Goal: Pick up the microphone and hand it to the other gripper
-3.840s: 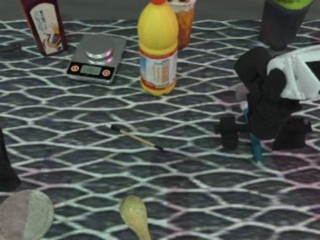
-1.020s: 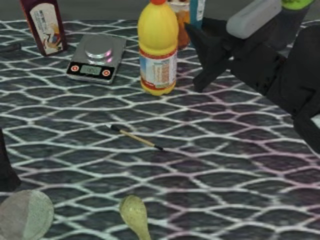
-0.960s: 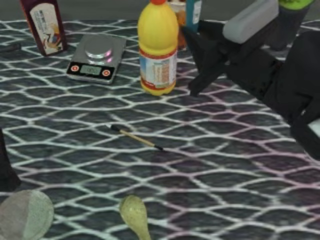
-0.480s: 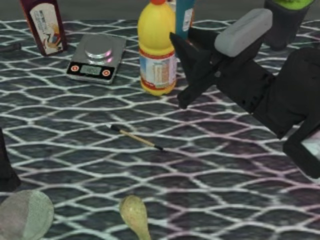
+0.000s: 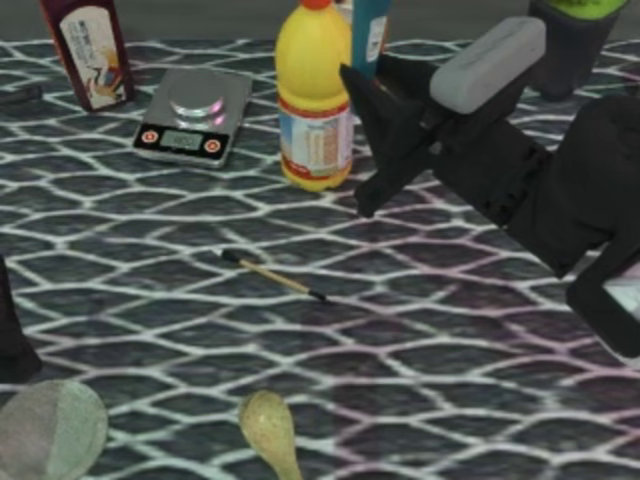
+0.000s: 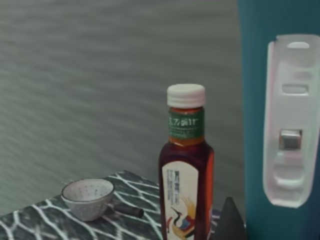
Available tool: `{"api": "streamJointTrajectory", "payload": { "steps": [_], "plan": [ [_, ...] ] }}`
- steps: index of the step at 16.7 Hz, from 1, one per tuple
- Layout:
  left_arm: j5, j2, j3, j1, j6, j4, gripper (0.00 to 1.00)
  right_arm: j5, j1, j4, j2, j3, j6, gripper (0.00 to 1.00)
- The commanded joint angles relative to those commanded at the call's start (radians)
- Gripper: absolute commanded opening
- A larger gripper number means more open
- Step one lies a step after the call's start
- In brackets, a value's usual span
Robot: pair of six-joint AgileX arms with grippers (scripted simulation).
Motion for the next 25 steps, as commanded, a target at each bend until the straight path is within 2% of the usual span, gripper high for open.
{"api": "streamJointTrajectory", "payload": {
  "steps": [2,5,14,18,21,25],
  "plan": [
    [0.030,0.033,0.027,-0.014,0.003,0.016,1.00,0.000,0.000,0.000,0.000,0.000,0.000,0.00],
    [0.127,0.162,0.117,-0.053,0.016,0.069,1.00,0.000,0.000,0.000,0.000,0.000,0.000,0.00],
    [0.551,0.865,0.537,-0.205,0.081,0.313,1.00,0.000,0.000,0.000,0.000,0.000,0.000,0.00],
    [0.709,1.132,0.688,-0.264,0.102,0.401,1.00,0.000,0.000,0.000,0.000,0.000,0.000,0.00],
    [0.777,1.238,0.752,-0.292,0.110,0.438,1.00,0.000,0.000,0.000,0.000,0.000,0.000,0.00],
    [0.789,1.256,0.763,-0.297,0.112,0.445,1.00,0.000,0.000,0.000,0.000,0.000,0.000,0.00]
  ]
}}
